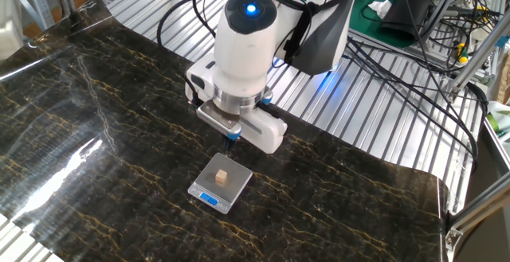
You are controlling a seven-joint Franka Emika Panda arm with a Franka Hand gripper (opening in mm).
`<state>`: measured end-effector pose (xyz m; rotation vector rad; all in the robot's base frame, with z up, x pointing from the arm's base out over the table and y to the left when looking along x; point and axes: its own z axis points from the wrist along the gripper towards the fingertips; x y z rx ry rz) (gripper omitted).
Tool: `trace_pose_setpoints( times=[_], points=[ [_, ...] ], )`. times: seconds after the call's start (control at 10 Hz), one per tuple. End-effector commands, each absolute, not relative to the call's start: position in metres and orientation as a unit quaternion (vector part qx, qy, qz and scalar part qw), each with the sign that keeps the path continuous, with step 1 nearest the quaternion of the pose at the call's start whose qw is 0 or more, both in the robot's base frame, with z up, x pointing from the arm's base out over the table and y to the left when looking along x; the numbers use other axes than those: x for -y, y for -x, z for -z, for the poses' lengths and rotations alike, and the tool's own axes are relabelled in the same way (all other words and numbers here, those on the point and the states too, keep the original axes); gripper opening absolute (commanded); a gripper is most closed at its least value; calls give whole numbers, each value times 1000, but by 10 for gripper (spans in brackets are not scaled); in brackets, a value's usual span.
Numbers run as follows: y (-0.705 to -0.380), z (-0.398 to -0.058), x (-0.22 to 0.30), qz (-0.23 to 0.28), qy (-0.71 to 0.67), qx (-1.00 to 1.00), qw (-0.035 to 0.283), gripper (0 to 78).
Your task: Remove the object from the scale
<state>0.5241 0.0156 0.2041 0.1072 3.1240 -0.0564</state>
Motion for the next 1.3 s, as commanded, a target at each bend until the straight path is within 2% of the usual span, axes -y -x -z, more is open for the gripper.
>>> trace_pose_setpoints(
  times=[0.1, 1.3],
  points=[
    [-527, -189, -18, 7, -39, -999, 11, 0],
    [-522, -186, -20, 2, -19, -1000, 12, 0]
  ],
)
